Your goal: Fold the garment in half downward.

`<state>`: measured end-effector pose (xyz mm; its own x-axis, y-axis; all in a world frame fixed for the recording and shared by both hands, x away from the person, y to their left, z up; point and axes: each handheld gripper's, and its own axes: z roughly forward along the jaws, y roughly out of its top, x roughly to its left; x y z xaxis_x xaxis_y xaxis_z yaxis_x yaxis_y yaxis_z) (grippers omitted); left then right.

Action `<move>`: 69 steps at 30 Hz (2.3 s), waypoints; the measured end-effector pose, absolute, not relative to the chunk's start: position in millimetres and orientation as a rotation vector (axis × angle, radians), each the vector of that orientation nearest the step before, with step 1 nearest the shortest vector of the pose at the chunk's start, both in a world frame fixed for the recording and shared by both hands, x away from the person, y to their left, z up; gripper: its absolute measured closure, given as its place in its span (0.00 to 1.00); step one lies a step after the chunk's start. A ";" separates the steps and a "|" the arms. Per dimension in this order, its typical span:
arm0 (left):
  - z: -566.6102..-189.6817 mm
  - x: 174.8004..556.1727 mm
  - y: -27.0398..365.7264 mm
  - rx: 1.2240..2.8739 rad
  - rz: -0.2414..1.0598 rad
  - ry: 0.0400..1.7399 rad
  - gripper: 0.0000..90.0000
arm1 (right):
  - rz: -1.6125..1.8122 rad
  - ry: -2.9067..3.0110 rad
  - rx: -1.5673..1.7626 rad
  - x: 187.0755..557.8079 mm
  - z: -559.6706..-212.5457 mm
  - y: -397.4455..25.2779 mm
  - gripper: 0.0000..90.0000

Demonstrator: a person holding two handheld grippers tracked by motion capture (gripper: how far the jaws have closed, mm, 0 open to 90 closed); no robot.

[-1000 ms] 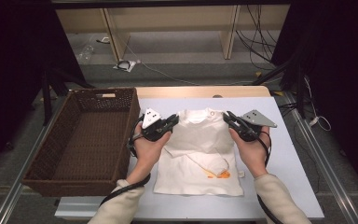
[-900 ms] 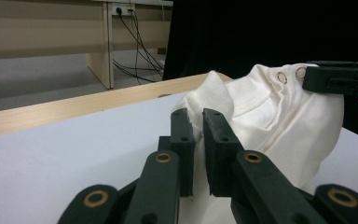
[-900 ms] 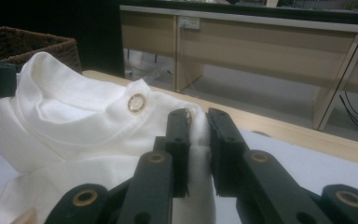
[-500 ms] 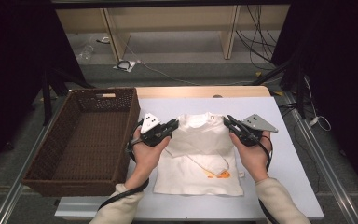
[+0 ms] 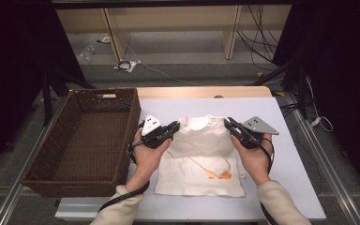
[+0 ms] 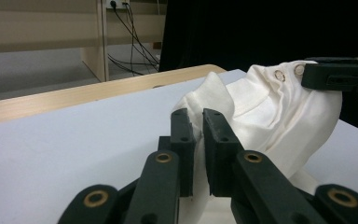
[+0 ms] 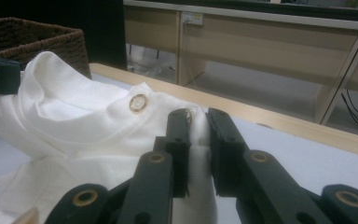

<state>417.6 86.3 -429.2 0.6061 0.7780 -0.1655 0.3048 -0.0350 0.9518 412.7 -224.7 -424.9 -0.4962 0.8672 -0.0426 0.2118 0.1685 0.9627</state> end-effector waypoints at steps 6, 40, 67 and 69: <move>-427.8 415.7 87.0 1.617 0.488 0.916 0.92 | 1.367 1.830 1.027 411.1 -424.9 -225.4 0.89; -431.0 405.2 86.9 1.666 0.474 0.899 0.92 | 1.353 1.871 1.025 397.5 -428.4 -230.2 0.89; -433.2 394.7 88.1 1.716 0.459 0.883 0.92 | 1.350 1.903 1.009 386.8 -432.0 -230.7 0.89; -433.4 393.7 88.2 1.719 0.454 0.882 0.92 | 1.349 1.905 1.005 385.8 -432.3 -231.0 0.89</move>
<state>393.7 88.2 -433.4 0.6497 0.7492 -0.1287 0.3302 -0.1257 0.9355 385.8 -231.0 -432.3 -0.5399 0.8408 -0.0399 0.2416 0.2002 0.9495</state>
